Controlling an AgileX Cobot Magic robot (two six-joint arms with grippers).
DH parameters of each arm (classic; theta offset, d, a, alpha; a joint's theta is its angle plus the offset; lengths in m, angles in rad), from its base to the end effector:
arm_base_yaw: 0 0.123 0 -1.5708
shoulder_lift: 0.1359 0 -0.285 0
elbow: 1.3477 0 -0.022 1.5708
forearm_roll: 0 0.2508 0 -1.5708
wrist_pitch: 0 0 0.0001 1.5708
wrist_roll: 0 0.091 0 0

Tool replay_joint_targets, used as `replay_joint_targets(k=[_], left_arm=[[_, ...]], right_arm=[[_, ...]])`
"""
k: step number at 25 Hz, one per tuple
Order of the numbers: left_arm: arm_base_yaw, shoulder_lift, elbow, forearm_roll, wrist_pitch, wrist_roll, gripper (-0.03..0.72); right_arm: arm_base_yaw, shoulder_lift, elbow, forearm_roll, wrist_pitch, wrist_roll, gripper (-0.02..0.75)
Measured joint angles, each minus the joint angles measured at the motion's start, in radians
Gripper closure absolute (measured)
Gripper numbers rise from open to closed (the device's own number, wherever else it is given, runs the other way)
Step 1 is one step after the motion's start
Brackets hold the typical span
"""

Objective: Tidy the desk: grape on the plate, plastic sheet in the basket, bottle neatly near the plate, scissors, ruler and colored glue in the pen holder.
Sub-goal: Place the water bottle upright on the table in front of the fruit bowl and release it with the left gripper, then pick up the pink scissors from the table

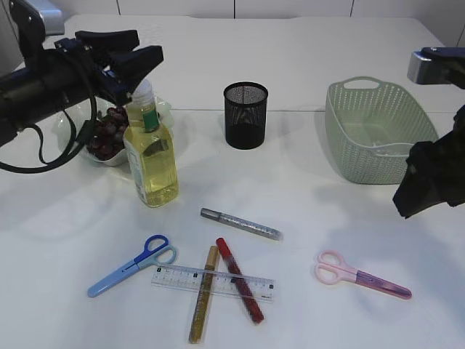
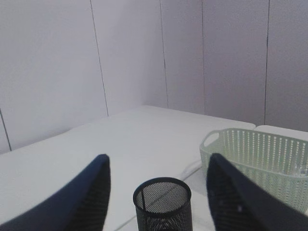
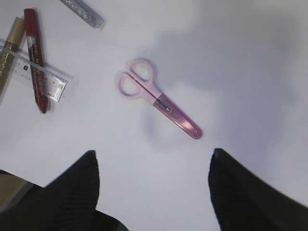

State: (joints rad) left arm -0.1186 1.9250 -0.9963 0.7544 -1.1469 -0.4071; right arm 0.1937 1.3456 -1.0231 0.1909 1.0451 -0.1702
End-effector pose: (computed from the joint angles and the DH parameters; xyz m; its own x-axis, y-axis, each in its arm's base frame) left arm 0.3783 -0.1023 0.2144 0.1457 -0.0474 -0.9882 0.7089 0.7017 0.0709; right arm 0.2423 0.0628 0.2840 -0.9180 -0.2539 -0.3047 -0.3055 0.9426 0.1348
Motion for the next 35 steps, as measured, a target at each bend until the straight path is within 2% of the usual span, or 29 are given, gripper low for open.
replay_joint_targets(k=[3, 6, 8, 14, 22, 26, 30, 35], left_arm=[[0.015, -0.031, 0.0, 0.0, 0.0, 0.0, 0.36], [0.043, -0.067, 0.0, 0.0, 0.0, -0.003, 0.436], [0.059, -0.093, 0.0, 0.0, 0.019, -0.007, 0.459], [0.103, -0.172, 0.0, -0.002, 0.3, -0.128, 0.473], [0.109, -0.254, 0.0, -0.023, 0.782, -0.301, 0.474], [0.107, -0.31, 0.0, -0.03, 0.988, -0.329, 0.474], [0.07, -0.355, 0.0, -0.04, 1.186, -0.332, 0.473], [-0.026, -0.368, 0.0, -0.056, 1.427, -0.335, 0.473]], right_arm=[[0.0, 0.0, 0.0, 0.009, 0.012, 0.0, 0.188], [0.0, 0.0, 0.0, 0.011, 0.018, 0.0, 0.188], [0.0, 0.0, 0.0, 0.011, 0.018, 0.0, 0.188], [0.0, 0.0, 0.0, 0.013, 0.018, 0.0, 0.189], [0.0, 0.0, 0.0, 0.015, 0.018, -0.013, 0.189], [0.0, 0.0, 0.0, 0.004, 0.018, -0.014, 0.189], [0.0, 0.0, 0.0, -0.009, 0.018, -0.016, 0.189], [0.0, 0.0, 0.0, -0.011, 0.018, -0.038, 0.189]])
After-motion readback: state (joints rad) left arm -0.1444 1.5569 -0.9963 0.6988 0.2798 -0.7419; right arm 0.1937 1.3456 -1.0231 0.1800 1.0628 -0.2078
